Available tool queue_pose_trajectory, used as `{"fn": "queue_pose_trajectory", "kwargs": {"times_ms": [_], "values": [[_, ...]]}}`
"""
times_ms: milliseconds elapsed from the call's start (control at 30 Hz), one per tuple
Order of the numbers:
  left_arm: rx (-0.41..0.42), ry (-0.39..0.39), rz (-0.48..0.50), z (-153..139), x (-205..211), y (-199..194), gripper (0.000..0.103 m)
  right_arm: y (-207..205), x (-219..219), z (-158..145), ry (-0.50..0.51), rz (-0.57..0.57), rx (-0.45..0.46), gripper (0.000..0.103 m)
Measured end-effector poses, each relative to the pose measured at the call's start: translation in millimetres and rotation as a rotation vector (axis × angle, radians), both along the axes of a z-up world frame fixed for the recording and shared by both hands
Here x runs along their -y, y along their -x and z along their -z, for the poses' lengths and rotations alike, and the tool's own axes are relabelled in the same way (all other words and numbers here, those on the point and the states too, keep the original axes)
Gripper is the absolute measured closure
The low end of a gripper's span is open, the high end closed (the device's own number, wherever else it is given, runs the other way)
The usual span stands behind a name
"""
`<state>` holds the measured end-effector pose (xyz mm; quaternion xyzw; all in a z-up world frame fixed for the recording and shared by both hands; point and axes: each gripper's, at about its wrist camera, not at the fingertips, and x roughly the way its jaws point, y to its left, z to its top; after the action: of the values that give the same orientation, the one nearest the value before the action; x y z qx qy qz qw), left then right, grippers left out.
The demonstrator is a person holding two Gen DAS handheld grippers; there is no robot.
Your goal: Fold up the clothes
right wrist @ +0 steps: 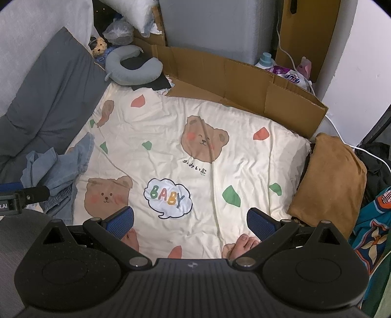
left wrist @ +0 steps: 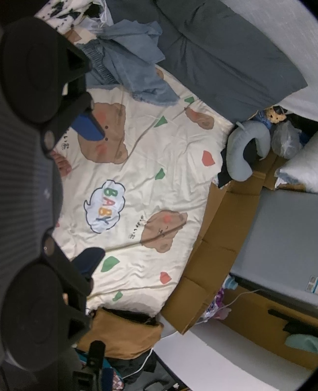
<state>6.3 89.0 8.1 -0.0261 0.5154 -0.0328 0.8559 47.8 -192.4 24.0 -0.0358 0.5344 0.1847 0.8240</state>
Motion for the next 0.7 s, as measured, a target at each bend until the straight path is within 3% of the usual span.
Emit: {"fn": "queue_pose_trajectory", "kwargs": {"times_ms": [700], "values": [[-0.001,0.010,0.008,-0.2,-4.1,-1.0,0.008,-4.1,3.6,2.1,0.001,-0.003,-0.010,0.002]]}}
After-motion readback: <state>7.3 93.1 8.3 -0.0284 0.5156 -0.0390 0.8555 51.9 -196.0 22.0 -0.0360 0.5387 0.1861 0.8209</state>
